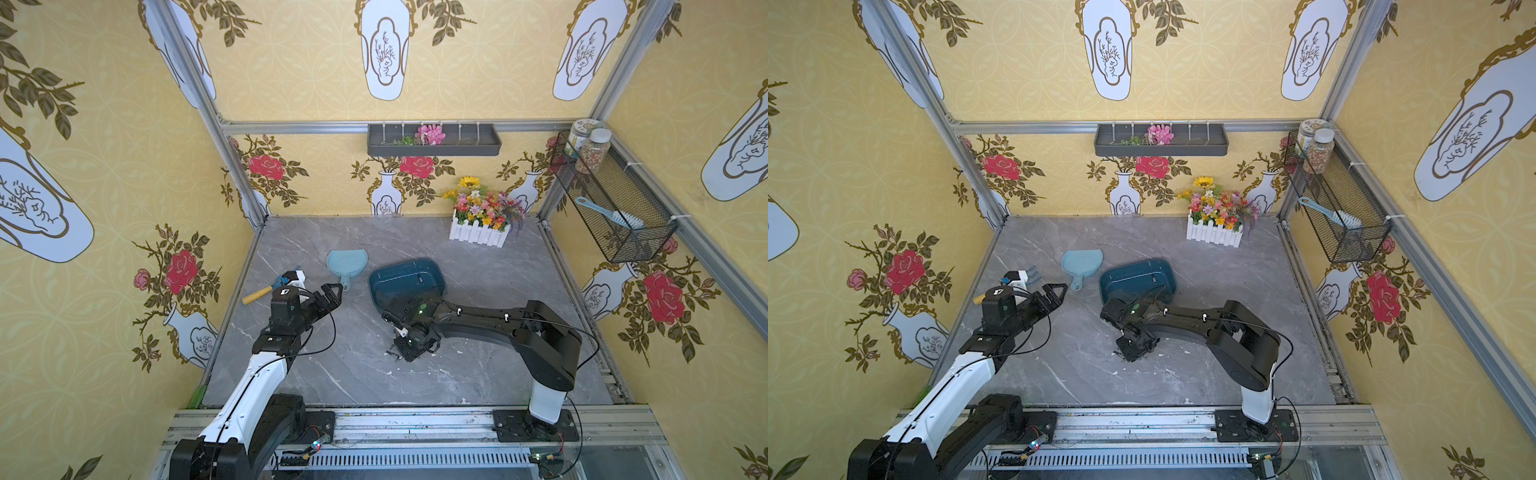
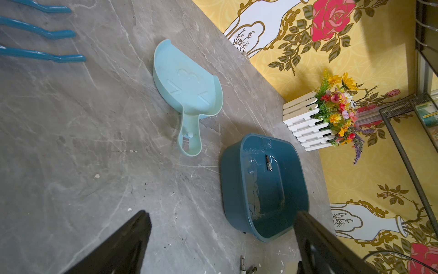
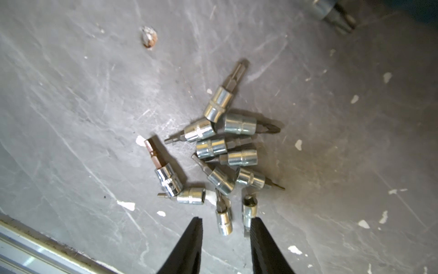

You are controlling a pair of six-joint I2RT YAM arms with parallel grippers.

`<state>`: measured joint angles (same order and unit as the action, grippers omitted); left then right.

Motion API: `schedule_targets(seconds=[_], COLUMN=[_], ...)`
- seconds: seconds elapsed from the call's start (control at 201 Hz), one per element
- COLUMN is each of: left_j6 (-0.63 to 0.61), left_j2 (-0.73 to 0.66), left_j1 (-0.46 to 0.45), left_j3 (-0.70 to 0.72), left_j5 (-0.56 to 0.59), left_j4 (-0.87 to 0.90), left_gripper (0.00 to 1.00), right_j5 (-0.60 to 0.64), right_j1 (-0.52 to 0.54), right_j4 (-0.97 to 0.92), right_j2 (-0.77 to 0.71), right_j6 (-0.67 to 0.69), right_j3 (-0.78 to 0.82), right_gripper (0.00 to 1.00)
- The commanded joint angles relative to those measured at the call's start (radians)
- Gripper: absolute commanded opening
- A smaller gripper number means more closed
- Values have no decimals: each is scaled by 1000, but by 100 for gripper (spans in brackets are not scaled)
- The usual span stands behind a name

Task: Put the bit on the desktop into the storage box
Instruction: Pick up the screwdriver bit from the center of the board.

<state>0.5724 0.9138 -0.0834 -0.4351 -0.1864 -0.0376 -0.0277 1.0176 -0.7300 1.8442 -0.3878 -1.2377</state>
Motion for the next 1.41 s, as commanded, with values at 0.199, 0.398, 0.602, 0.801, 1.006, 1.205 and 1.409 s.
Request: schedule_targets(seconds=[0.199, 0.398, 0.602, 0.801, 1.006, 1.205, 1.409], left_j6=[-13, -14, -15, -15, -17, -15, -17], left_j2=[-12, -23, -26, -26, -26, -27, -27], left_j1=[1, 0, 1, 1, 1, 1, 1], left_j3=[10, 13, 13, 13, 12, 7, 1], left_j5=[4, 7, 8, 9, 11, 13, 15], left_j4=[-21, -16, -16, -15, -15, -13, -10], left_gripper=[100, 100, 100, 100, 100, 100, 100], right_j5=[-12, -16, -8, -2, 2, -4, -5], right_j1=[17, 16, 17, 19, 21, 30, 32], right_j4=[-24, -6, -2, -3, -12, -14, -22], right_j2=[25, 48, 74, 95, 99, 91, 74], right_j6=[-5, -7, -5, -5, -6, -7, -9], right_j3=[-12, -7, -4, 5, 7, 1, -6], right_gripper=[31, 30, 29, 27, 22, 17, 15])
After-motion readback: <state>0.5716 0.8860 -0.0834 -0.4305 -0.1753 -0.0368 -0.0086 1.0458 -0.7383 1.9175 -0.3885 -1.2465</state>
